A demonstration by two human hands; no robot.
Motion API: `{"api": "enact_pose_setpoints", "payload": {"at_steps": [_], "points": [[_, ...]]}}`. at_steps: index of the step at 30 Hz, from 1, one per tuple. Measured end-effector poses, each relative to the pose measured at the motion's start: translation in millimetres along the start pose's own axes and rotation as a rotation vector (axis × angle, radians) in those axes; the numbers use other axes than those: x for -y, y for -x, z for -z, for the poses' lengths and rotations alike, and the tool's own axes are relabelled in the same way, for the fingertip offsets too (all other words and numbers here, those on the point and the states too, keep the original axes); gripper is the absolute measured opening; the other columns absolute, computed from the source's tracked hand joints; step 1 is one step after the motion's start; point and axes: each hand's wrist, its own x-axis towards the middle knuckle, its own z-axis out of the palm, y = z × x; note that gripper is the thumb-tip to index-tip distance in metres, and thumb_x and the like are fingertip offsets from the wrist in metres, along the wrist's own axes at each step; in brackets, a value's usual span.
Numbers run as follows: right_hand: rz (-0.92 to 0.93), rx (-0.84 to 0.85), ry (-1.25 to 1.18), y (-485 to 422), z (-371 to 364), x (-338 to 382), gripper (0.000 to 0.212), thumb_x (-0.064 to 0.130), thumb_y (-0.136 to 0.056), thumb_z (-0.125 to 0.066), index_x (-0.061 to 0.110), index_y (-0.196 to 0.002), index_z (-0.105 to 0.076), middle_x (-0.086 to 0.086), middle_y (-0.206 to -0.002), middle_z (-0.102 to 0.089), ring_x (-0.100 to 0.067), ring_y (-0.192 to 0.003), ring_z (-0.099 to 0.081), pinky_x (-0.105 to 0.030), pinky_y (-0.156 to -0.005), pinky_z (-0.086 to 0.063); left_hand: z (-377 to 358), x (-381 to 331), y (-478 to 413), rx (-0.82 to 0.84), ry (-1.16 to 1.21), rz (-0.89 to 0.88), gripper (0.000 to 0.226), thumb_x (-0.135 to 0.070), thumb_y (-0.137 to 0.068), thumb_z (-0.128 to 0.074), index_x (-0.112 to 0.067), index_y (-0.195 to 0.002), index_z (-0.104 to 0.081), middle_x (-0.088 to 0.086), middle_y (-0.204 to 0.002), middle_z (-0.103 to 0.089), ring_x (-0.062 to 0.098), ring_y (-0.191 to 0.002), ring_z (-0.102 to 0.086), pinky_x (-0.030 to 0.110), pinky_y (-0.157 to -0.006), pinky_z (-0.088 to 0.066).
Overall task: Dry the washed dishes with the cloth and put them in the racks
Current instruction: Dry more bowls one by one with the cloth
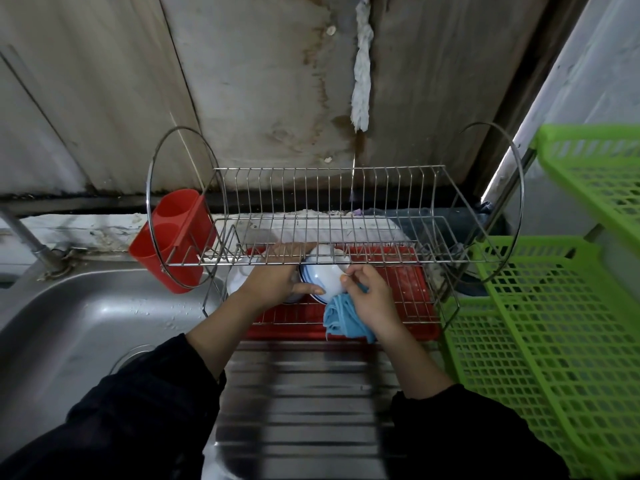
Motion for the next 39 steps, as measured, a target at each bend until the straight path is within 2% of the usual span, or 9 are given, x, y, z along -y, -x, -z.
{"api": "enact_pose_setpoints", "payload": {"at_steps": [4,7,10,13,18,22,27,31,39], "points": [[-0.024,0.011,-0.024,-4.5,-2.7,2.9,0.008,0.022,-0.098,-0.057,0.024,-0.091,-0.054,0.012,-0.105,-0.059,0.004,-0.088,-0.053,-0.008,-0.064,-0.039,0.5,-0.8,2.9,-0.024,0.061,-0.008,0.088,-0.046,-0.084,-0.069,-0.022,-0.153,-0.020,0.028,-0.127,-0.056,0.039,-0.119,-0.050,0.035,-0.089,-0.034],[-0.024,0.019,-0.087,-5.9,-5.4,-1.8,0.014,0.018,-0.097,-0.059,0.026,-0.086,-0.055,0.012,-0.104,-0.061,-0.001,-0.099,-0.056,-0.014,-0.074,-0.043,0.0,7.4,2.9,-0.027,0.162,0.012,0.092,-0.064,-0.073,-0.066,-0.028,-0.150,-0.030,0.023,-0.131,-0.055,0.034,-0.119,-0.052,0.031,-0.091,-0.040],[-0.041,0.024,-0.099,-6.9,-7.4,-5.0,0.015,0.016,-0.096,-0.060,0.025,-0.086,-0.054,0.014,-0.100,-0.060,-0.006,-0.102,-0.057,-0.017,-0.076,-0.045,-1.7,10.8,0.9,0.016,0.108,0.043,0.101,-0.084,-0.066,-0.051,-0.021,-0.145,-0.039,0.018,-0.094,-0.062,0.019,-0.086,-0.054,0.031,-0.077,-0.046],[-0.050,0.027,-0.075,-7.7,-5.9,-3.5,0.011,0.018,-0.097,-0.059,0.023,-0.089,-0.054,0.014,-0.101,-0.059,-0.002,-0.093,-0.057,-0.012,-0.066,-0.044,-3.1,8.0,-2.3,0.021,0.026,0.047,0.086,-0.058,-0.083,-0.063,-0.027,-0.152,-0.021,0.009,-0.068,-0.057,0.016,-0.068,-0.052,0.024,-0.055,-0.034],[-0.097,-0.011,-0.053,-6.6,-3.1,-2.7,0.017,0.021,-0.094,-0.064,0.016,-0.108,-0.057,0.002,-0.126,-0.057,-0.011,-0.113,-0.054,-0.020,-0.082,-0.046,-1.9,12.2,-2.0,-0.005,0.007,0.056,0.093,-0.063,-0.078,-0.062,-0.026,-0.153,-0.020,0.016,-0.127,-0.062,0.028,-0.117,-0.056,0.032,-0.087,-0.045],[-0.067,-0.142,0.024,1.1,-1.2,0.8,0.029,0.026,-0.092,-0.067,0.010,-0.115,-0.064,-0.003,-0.118,-0.065,-0.018,-0.108,-0.061,-0.024,-0.079,-0.046,-4.7,10.9,5.8,-0.129,-0.028,-0.020,0.093,-0.054,-0.081,-0.069,-0.017,-0.153,-0.024,0.005,-0.157,-0.029,0.023,-0.145,-0.025,0.032,-0.115,-0.023],[0.095,-0.157,0.165,18.7,-4.7,8.1,0.018,0.024,-0.092,-0.067,0.014,-0.105,-0.073,0.002,-0.102,-0.071,-0.010,-0.091,-0.061,-0.014,-0.070,-0.043,-10.7,11.6,31.5,-0.186,-0.088,0.122,0.072,-0.051,-0.085,-0.065,-0.013,-0.142,-0.044,0.011,-0.136,-0.055,0.030,-0.127,-0.047,0.037,-0.106,-0.036],[0.222,-0.152,0.256,36.5,-12.5,14.4,0.011,0.018,-0.089,-0.070,0.011,-0.096,-0.075,0.003,-0.094,-0.068,-0.008,-0.082,-0.059,0.001,-0.067,-0.037,-10.2,11.1,75.6,-0.309,-0.032,0.144,0.054,-0.032,-0.084,-0.073,-0.012,-0.132,-0.058,0.013,-0.143,-0.049,0.033,-0.133,-0.043,0.040,-0.110,-0.033],[0.436,0.019,0.400,82.1,-62.1,46.3,0.007,0.022,-0.085,-0.074,0.014,-0.083,-0.074,-0.002,-0.084,-0.069,-0.022,-0.076,-0.065,-0.036,-0.070,-0.052,7.0,38.8,175.2,-0.492,0.013,0.369,0.037,-0.041,-0.083,-0.057,-0.016,-0.103,-0.074,0.006,-0.114,-0.069,0.030,-0.097,-0.067,0.043,-0.086,-0.053]]}}
